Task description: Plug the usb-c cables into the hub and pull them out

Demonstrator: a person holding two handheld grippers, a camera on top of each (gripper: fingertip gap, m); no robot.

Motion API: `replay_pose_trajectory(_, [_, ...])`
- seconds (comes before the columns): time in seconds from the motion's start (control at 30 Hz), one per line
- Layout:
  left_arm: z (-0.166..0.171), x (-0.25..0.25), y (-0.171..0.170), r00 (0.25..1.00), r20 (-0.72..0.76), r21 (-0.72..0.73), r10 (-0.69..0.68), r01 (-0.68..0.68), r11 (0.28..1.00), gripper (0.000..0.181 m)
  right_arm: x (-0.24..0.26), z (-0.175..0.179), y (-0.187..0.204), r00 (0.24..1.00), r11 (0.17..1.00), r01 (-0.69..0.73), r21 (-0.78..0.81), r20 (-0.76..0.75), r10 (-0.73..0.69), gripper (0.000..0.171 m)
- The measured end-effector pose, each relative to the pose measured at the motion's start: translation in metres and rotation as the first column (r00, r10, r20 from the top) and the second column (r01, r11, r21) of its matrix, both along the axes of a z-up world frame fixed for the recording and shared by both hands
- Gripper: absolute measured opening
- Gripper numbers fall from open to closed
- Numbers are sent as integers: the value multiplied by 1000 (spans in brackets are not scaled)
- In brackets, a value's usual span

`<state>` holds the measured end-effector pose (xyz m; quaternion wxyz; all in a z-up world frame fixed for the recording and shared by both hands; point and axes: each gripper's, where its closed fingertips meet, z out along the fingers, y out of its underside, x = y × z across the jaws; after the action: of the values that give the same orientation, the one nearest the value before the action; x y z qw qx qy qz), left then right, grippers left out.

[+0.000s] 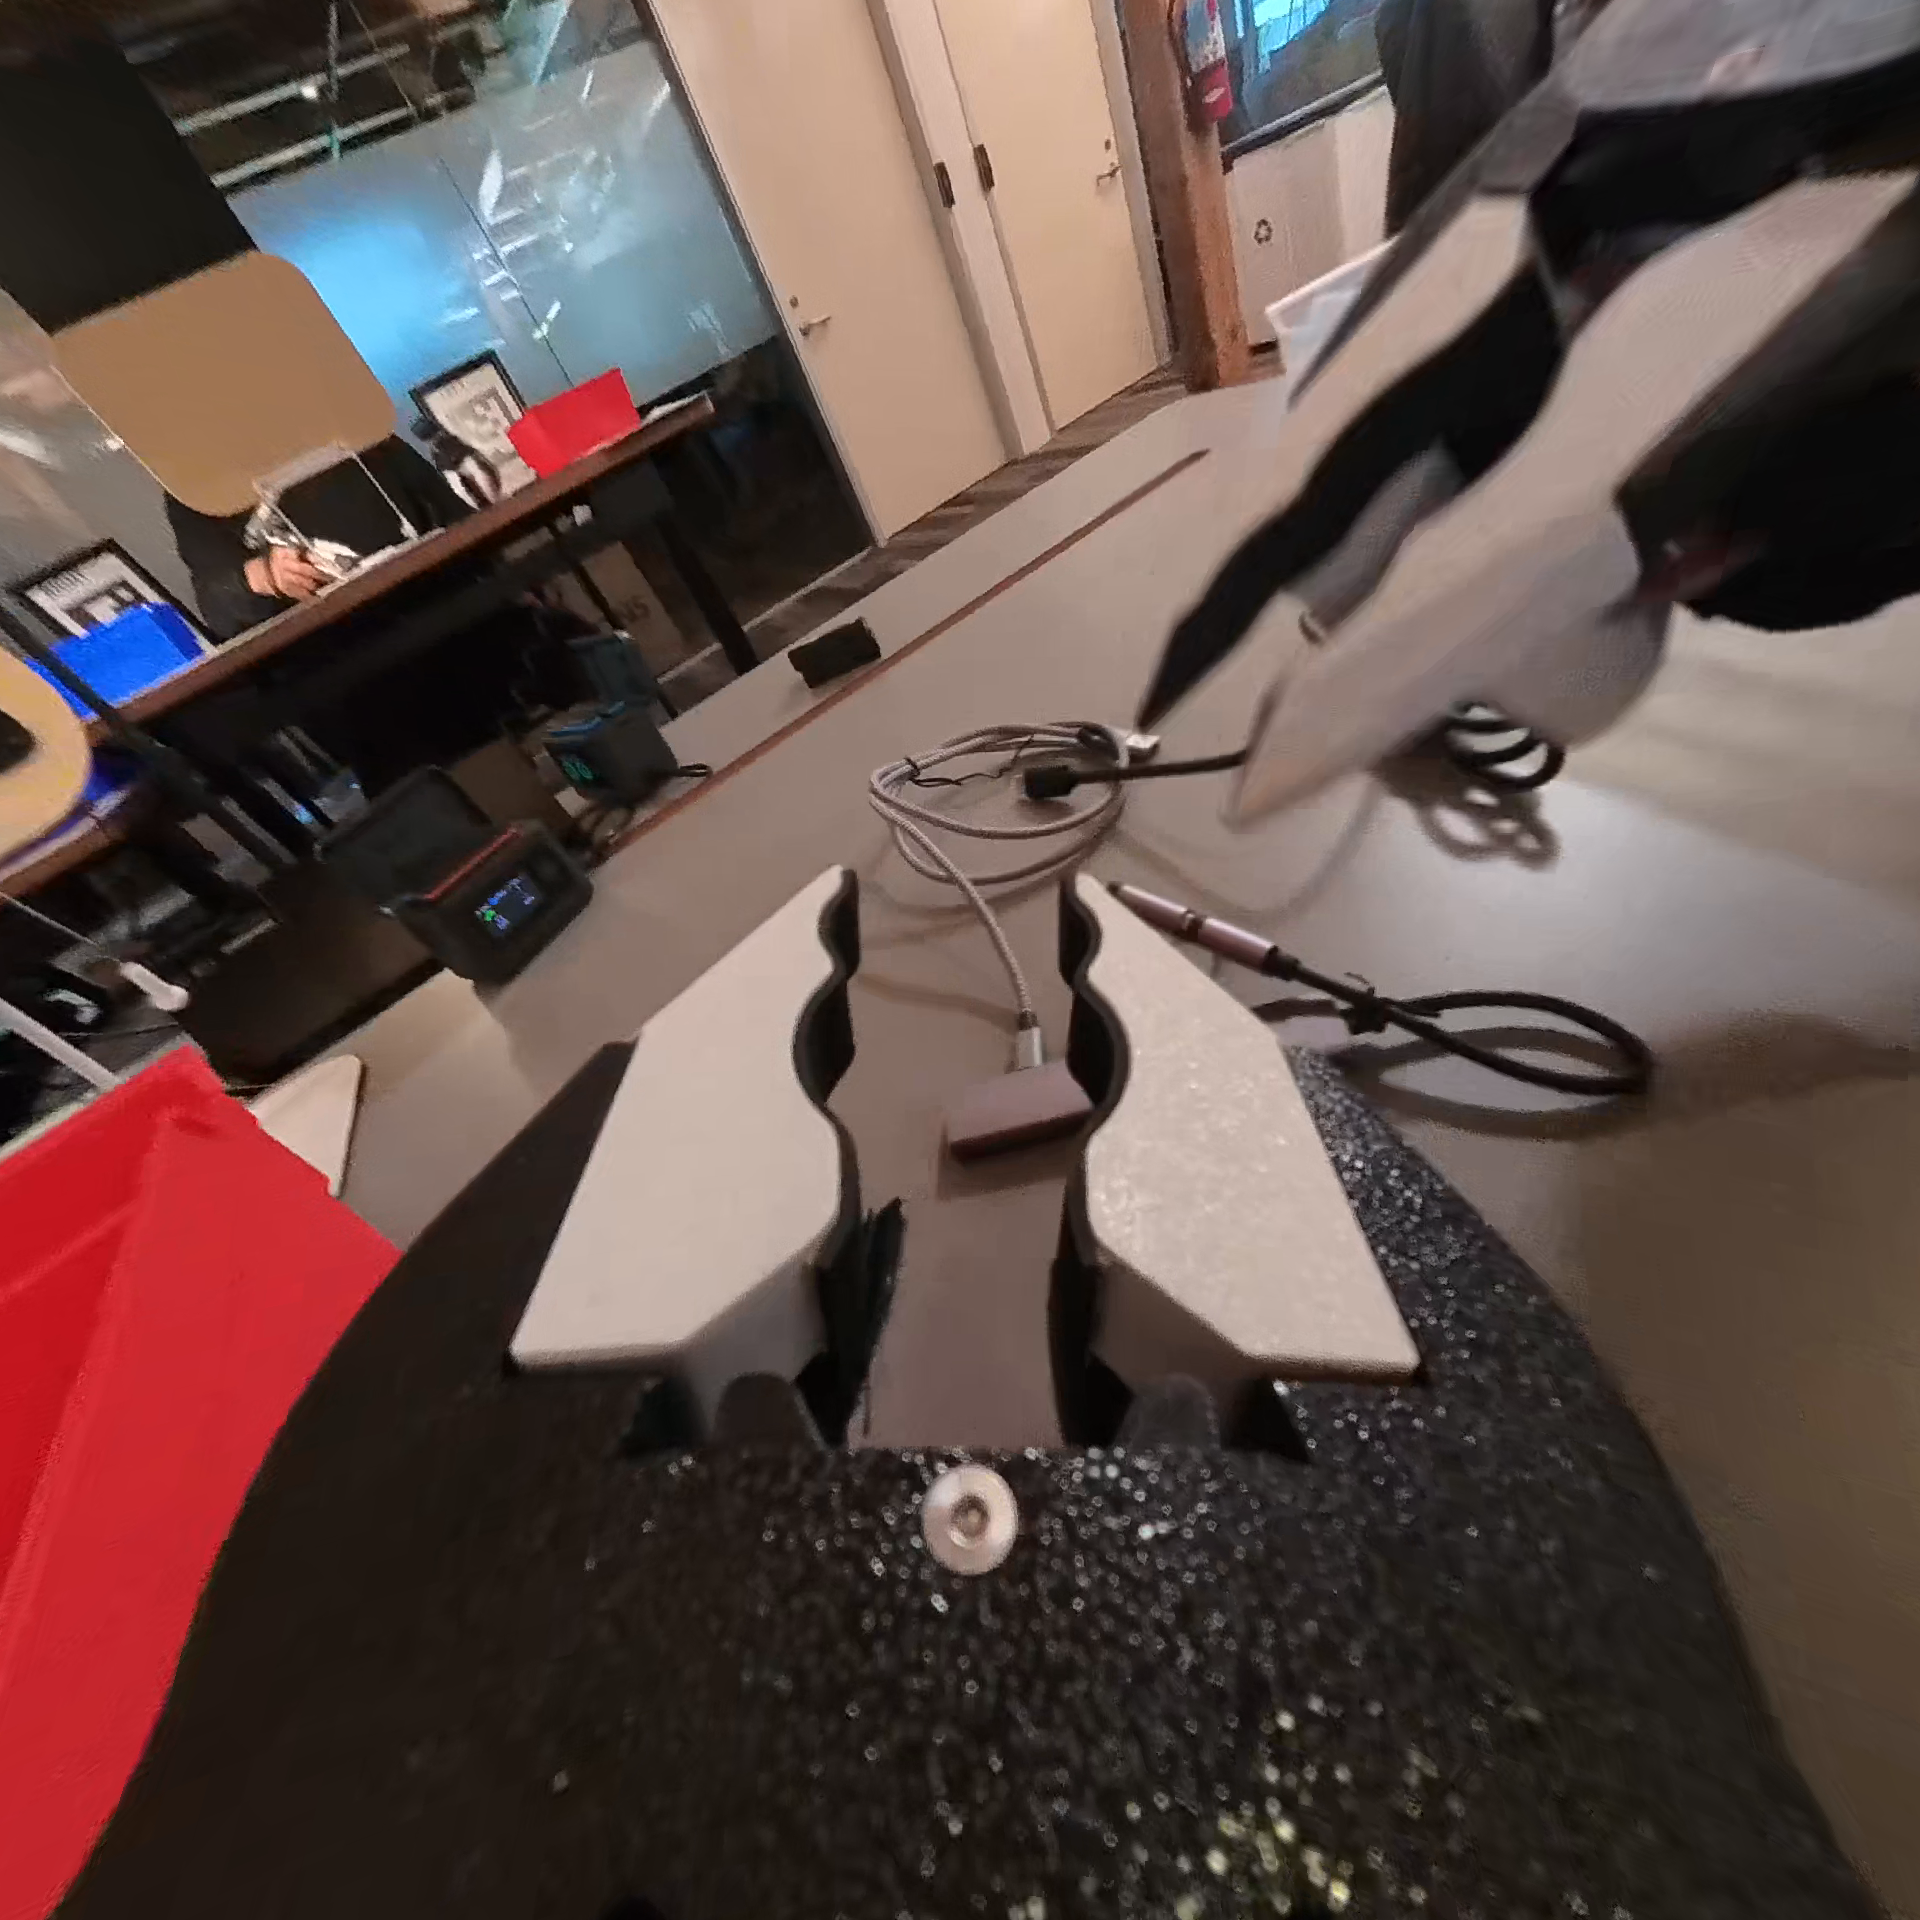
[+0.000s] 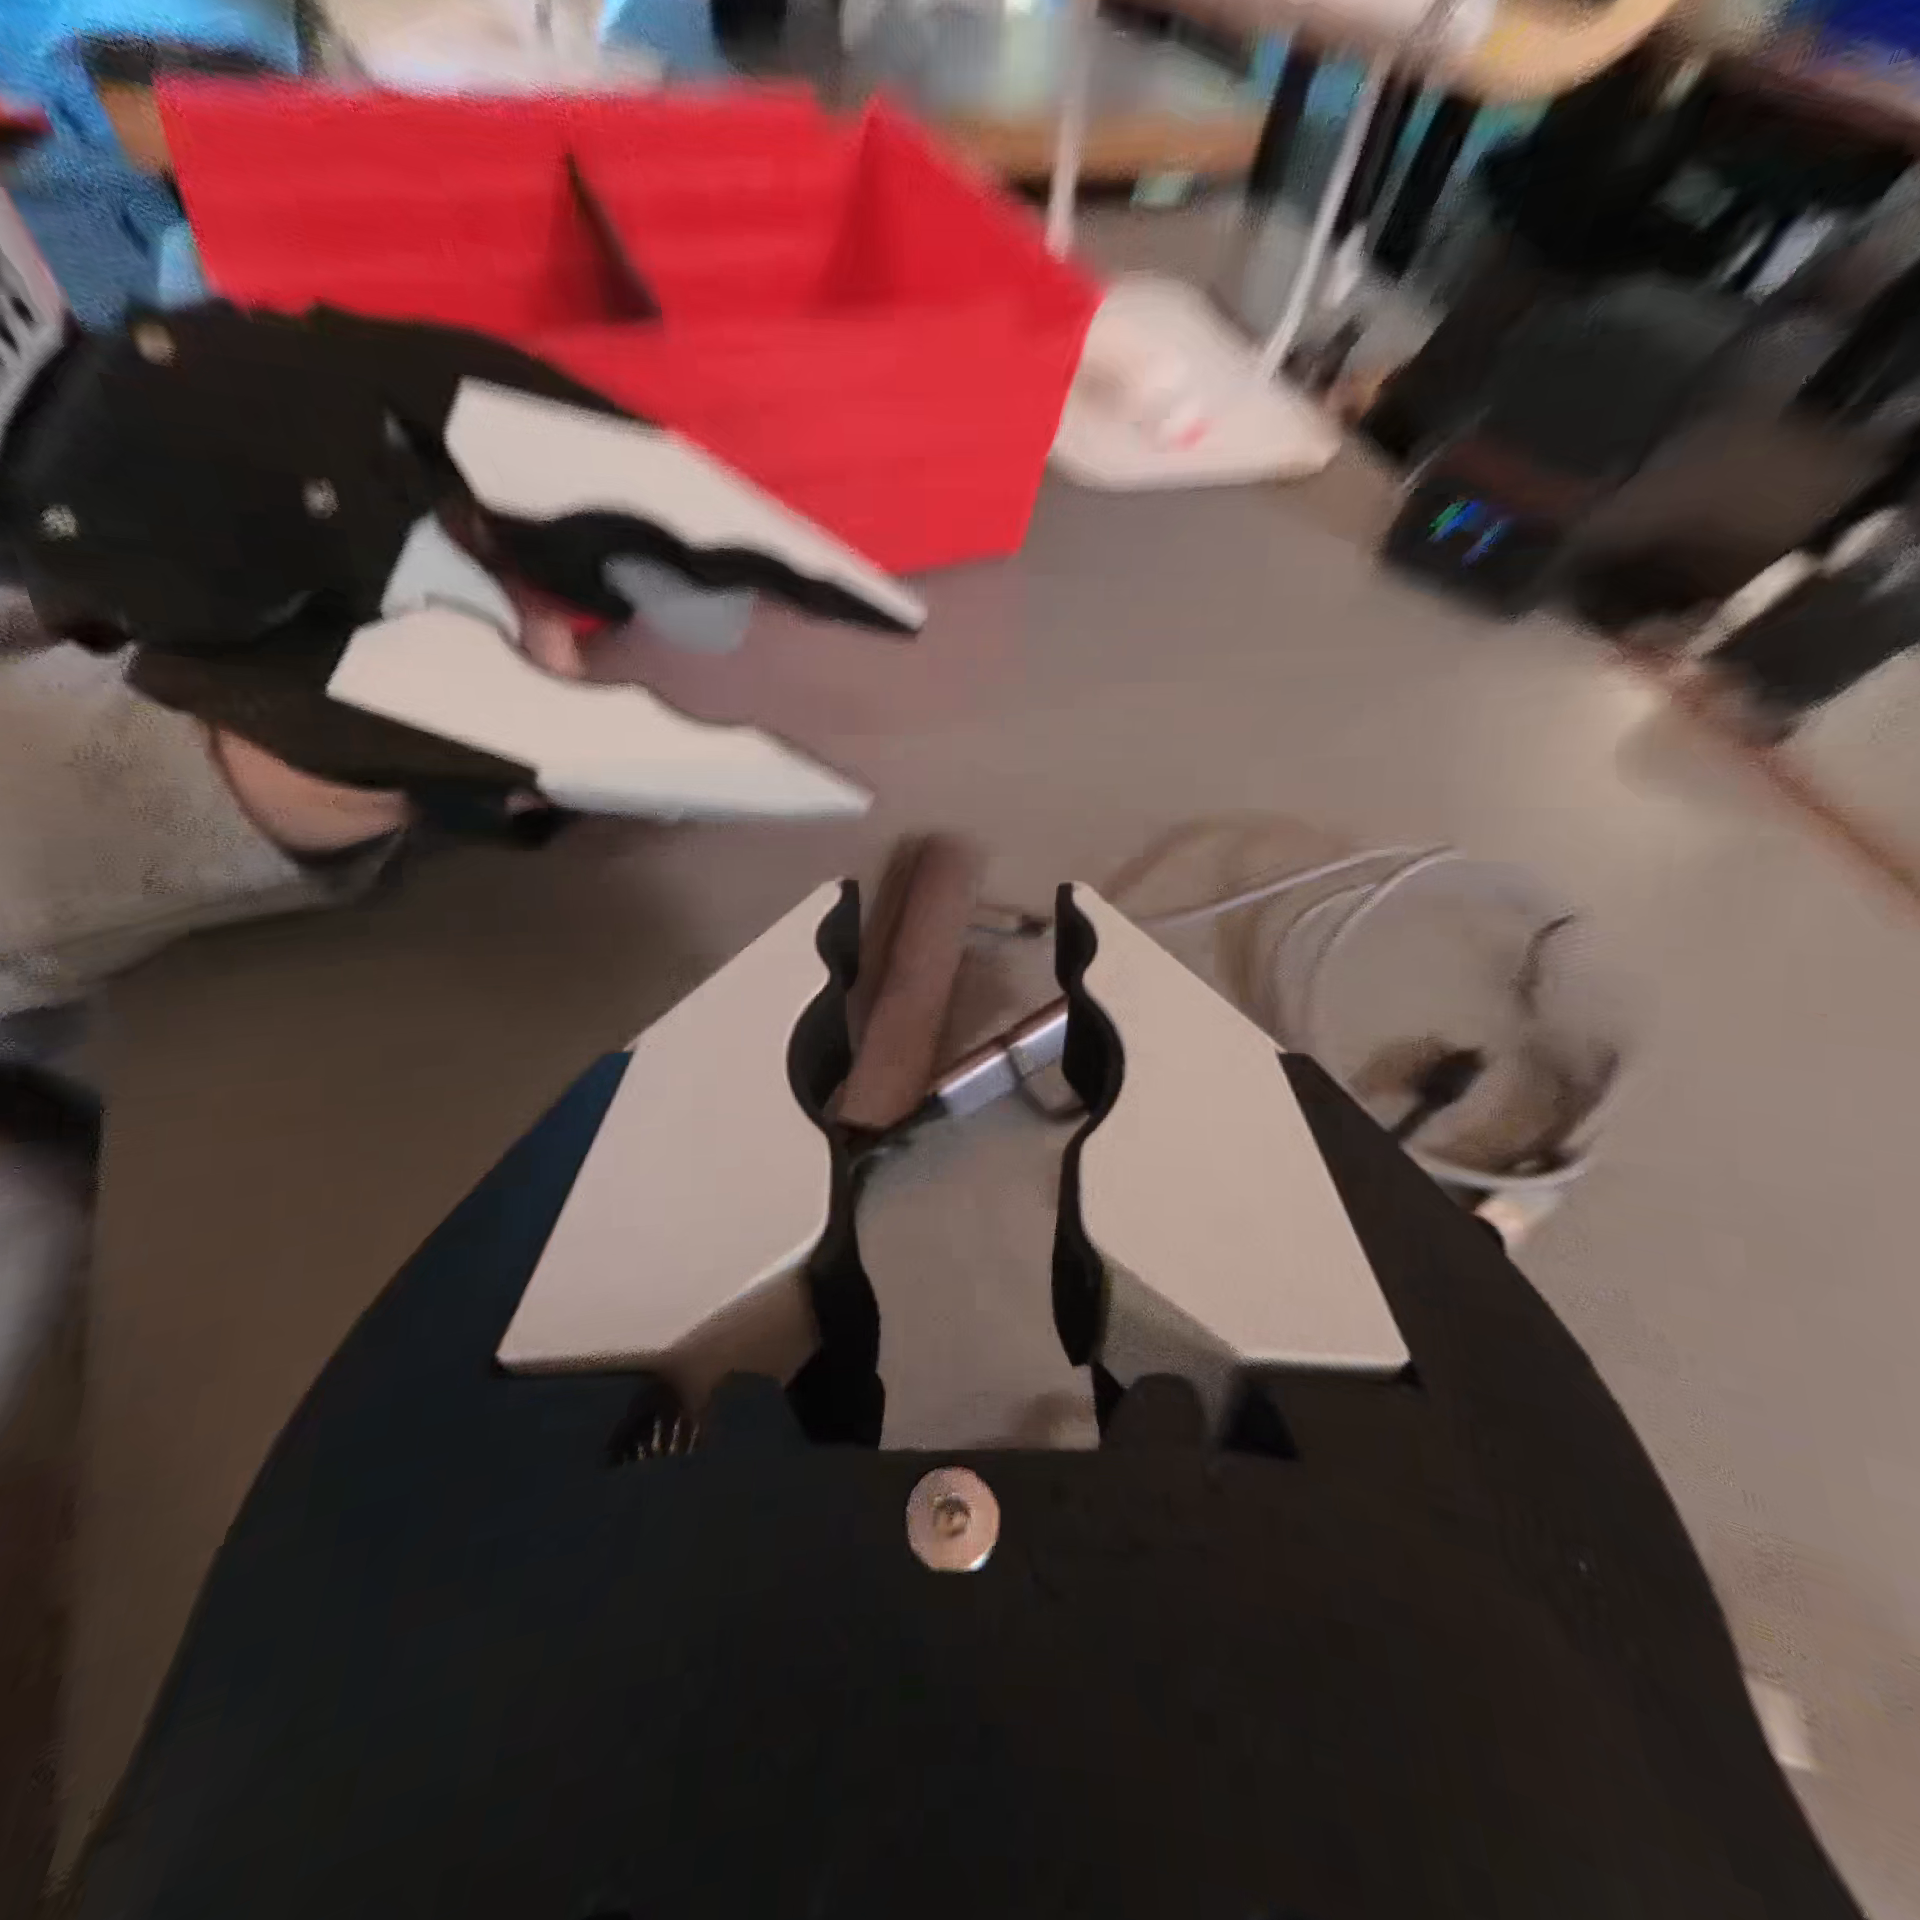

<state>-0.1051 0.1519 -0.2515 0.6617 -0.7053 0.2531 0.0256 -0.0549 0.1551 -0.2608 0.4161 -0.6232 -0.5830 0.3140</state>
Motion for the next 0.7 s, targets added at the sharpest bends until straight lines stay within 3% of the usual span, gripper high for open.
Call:
replay_pose_trajectory(0.03, [-2, -2, 1, 1000, -20, 1, 9, -9, 1000, 37, -3, -15, -4, 998, 1000, 5, -16, 66, -4, 37])
replay_pose_trajectory(0.17, [-8, -6, 0, 1000, 9, -30, 11, -11, 999, 33, -6, -43, 2, 973, 987, 157, -23, 173, -151, 52])
replay_pose_trajectory(0.27, [-3, -10, -2, 999, 36, -11, 15, -15, 1000, 31, -1, -56, 3, 950, 958, 254, -134, 222, -220, 54])
replay_pose_trajectory(0.33, [-3, -11, -3, 998, 59, -16, 13, -12, 1000, 31, -3, -66, -3, 947, 946, 246, -209, 259, -189, 60])
replay_pose_trajectory(0.43, [-2, -13, -2, 995, 102, -25, 8, -5, 1000, 30, -6, -73, -6, 935, 956, 230, -181, 314, -165, 68])
replay_pose_trajectory(0.6, [0, -18, -3, 987, 164, -28, 4, 1, 1000, 30, -7, -74, -5, 915, 965, 225, -136, 371, -161, 65])
replay_pose_trajectory(0.7, [1, -18, -5, 983, 183, -27, 0, 5, 1000, 30, -12, -57, -4, 938, 973, 208, -99, 301, -170, 58])
